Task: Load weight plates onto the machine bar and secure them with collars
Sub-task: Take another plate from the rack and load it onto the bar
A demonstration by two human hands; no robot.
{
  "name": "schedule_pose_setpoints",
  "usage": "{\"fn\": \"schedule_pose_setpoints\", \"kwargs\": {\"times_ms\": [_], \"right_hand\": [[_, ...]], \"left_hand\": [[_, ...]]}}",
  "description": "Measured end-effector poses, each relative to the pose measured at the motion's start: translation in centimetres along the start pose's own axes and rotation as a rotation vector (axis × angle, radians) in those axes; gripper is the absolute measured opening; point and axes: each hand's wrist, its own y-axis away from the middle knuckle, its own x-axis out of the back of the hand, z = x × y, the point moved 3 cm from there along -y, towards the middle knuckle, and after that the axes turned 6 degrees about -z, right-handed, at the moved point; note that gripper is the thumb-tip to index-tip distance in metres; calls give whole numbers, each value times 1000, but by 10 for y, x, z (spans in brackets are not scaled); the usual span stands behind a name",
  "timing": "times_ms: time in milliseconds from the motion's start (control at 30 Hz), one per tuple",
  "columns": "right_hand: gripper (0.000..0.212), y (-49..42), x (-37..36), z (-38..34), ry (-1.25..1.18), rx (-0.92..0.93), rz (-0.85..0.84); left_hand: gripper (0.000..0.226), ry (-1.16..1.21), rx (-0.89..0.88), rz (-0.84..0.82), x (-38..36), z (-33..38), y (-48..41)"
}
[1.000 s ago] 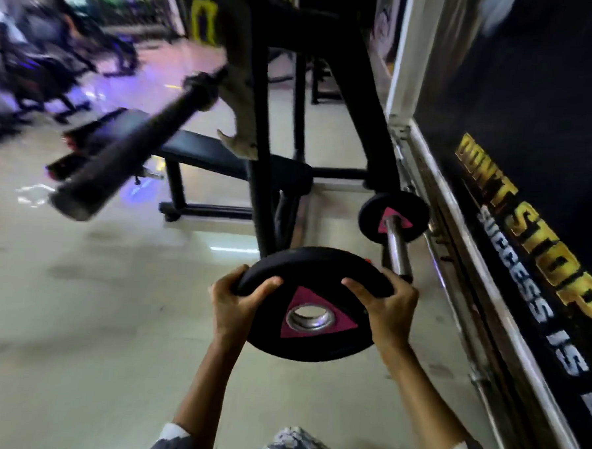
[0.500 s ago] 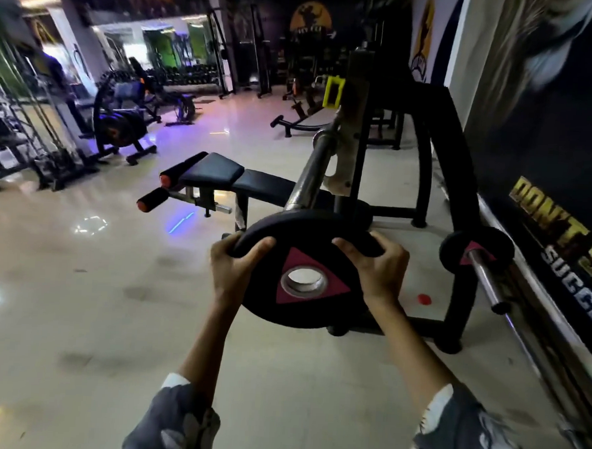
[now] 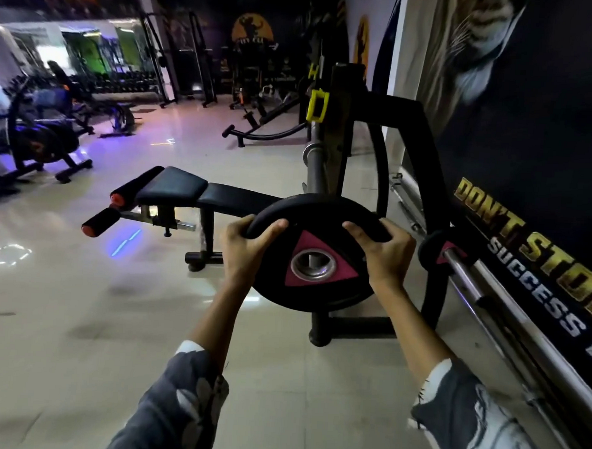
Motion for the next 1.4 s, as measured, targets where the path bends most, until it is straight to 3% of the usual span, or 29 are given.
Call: {"fn": "schedule_pose_setpoints", "kwargs": {"times_ms": [100,233,300,400,567,733,900,1200,1400], "right_hand": [[64,-4,-2,11,2,-10,15],[75,-6,-5,18,25,48,45],[73,-7,-7,18,24,73,65],[71,-7,-6,21,10,87,103],[63,-27,-7,21,10,15,82],[69,-44,-20,28,35,12,78],[67,-73,-36,46,62,45,75],[69,-154,-85,102,64,59,94],[47,-230,-132,150,35,27,79]], "left_hand": [[55,23,20,-28,-8,-12,-5],[24,37,26,-18,-9,-22,-8],[21,20,20,-38,-9,-21,-9],[31,14,-26,-34,-9,-19,-12],[68,-3,-29,-45,-17,-19,-30],[60,-43,-44,-51,-23,-30,-49],[33,-94,-119,8,-33,-47,-78],[48,-185,-125,-17,-62,-102,-168],[49,-272,-90,1,-87,-142,-247]]}}
